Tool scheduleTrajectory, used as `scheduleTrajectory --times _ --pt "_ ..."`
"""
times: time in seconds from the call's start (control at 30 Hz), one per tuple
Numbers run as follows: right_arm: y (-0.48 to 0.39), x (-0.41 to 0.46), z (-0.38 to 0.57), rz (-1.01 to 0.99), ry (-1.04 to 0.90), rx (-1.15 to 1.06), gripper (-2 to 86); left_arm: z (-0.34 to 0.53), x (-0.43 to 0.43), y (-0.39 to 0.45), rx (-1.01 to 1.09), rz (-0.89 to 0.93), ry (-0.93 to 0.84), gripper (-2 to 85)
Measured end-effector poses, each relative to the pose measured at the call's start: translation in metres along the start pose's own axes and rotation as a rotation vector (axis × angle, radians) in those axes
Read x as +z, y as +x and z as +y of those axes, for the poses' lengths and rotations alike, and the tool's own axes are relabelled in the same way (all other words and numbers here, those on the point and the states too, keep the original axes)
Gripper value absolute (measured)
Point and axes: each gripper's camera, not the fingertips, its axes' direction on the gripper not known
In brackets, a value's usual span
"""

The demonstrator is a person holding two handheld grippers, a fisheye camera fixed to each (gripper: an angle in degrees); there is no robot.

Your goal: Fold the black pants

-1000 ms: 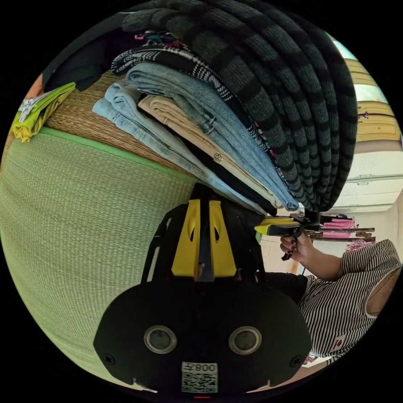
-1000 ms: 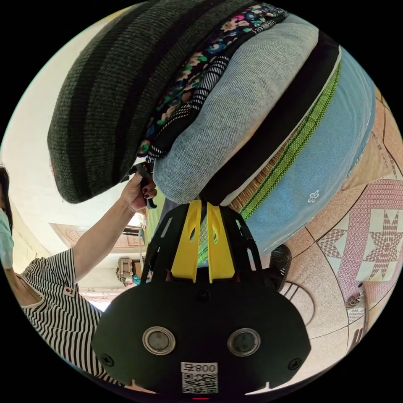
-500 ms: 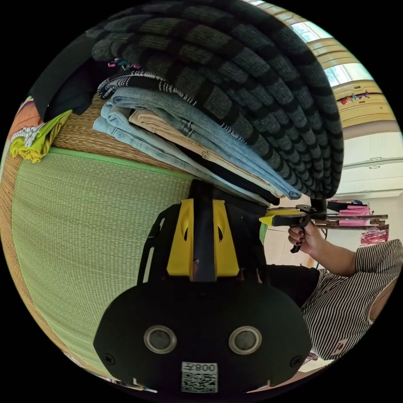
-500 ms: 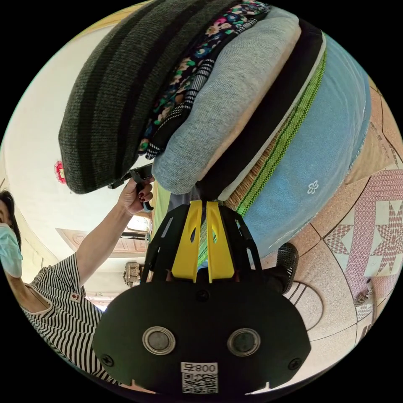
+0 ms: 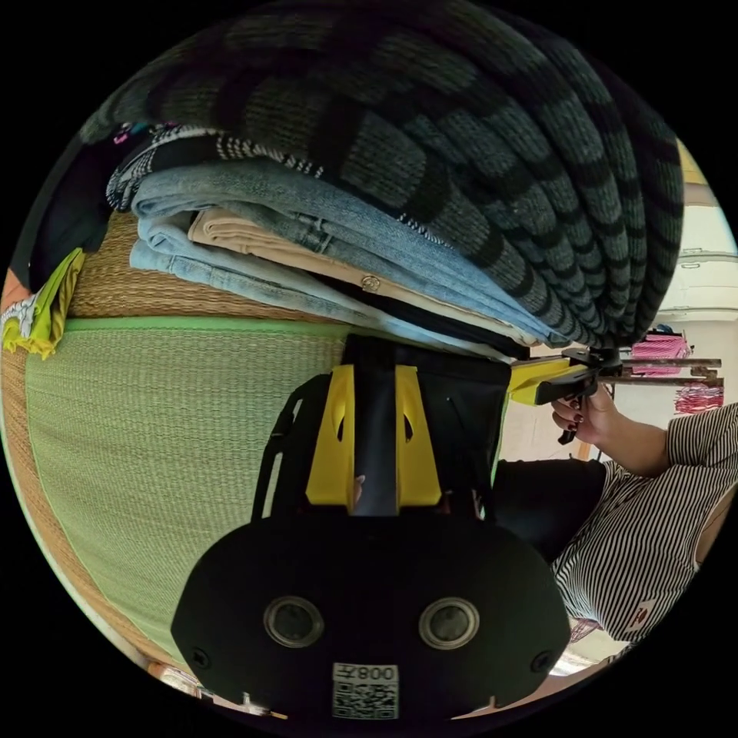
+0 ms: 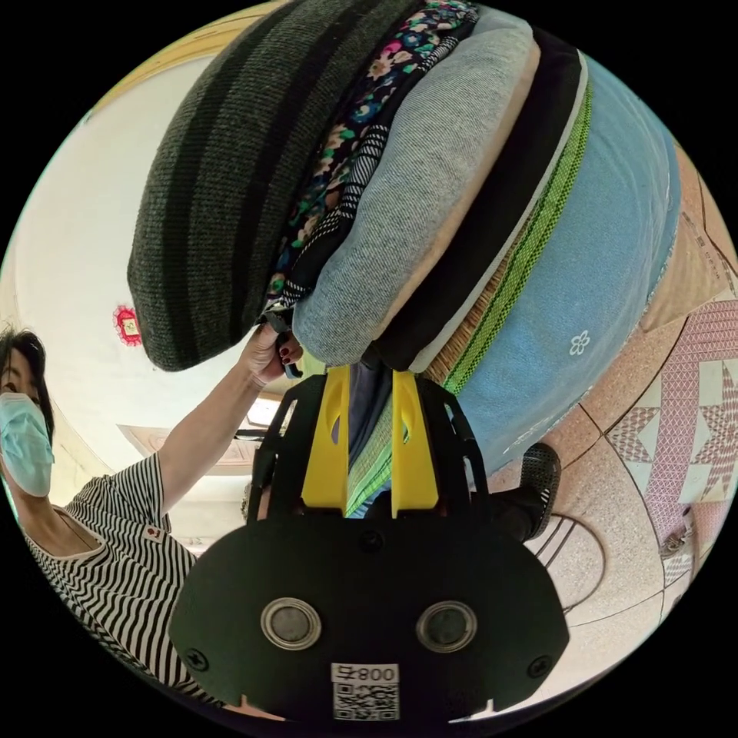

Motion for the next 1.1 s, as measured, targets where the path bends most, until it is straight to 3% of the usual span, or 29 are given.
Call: scheduleTrajectory --times 0.2,0.53,0.8,1.1 --pt "-0.008 0.021 0.005 -0.024 0.015 0.035 4.6 0.025 -0.024 0.017 -0.007 0.017 -0.030 4.7" --pt "-0.046 0.043 0.035 -0.043 0.041 -0.006 2.0 0.112 -0.106 0.051 -0.001 0.093 0.080 2.5" --pt "-0.145 0.068 0.077 -0.065 0.032 -0.255 1.8 0.220 -0.200 0.087 0.055 0.074 0.246 2.2" --pt "-0.280 0.146 0.150 -0.097 -0.089 -0.589 1.7 0.432 -0.308 0.111 -0.002 0.094 0.536 1.9"
